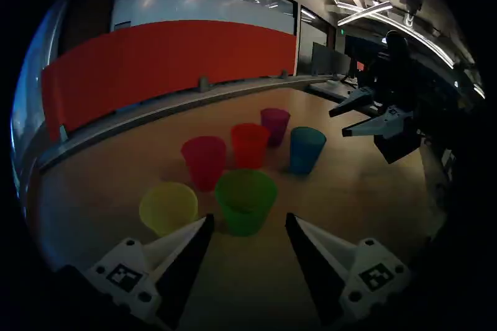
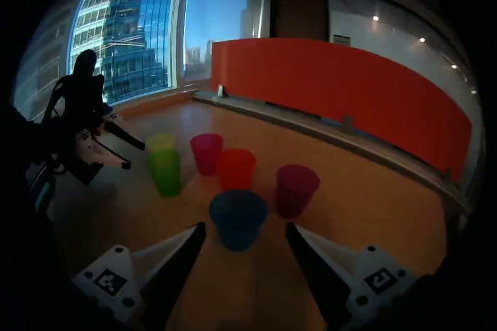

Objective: Pour water

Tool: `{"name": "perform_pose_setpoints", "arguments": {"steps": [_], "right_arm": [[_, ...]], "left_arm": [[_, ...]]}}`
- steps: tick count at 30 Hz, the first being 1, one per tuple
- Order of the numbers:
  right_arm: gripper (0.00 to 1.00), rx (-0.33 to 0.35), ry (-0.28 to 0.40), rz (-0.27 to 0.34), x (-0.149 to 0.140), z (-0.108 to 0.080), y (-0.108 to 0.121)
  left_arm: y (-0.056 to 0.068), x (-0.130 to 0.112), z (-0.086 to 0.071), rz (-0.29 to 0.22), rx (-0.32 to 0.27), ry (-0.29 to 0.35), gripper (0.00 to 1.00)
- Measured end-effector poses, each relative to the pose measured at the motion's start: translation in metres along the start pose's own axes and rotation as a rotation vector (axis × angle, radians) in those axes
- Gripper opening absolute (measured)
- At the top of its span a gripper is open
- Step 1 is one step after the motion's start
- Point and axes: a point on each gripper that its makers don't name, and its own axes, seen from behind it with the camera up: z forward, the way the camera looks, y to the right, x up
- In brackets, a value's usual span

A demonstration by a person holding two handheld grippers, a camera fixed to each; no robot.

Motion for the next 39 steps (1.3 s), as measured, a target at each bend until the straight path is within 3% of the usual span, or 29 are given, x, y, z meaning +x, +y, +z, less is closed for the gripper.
{"name": "perform_pose_setpoints", "arguments": {"steps": [26,39], "right_arm": [[1.0,0.022,-0.061,0.008,-0.023,0.033,-0.001],[1.0,0.028,-0.087,0.011,-0.027,0.049,-0.001]], "left_arm": [[-0.007,-0.01,0.035,0.015,-0.006,-0.072,0.85],[-0.007,-0.003,0.049,0.029,-0.016,-0.088,0.85]]}}
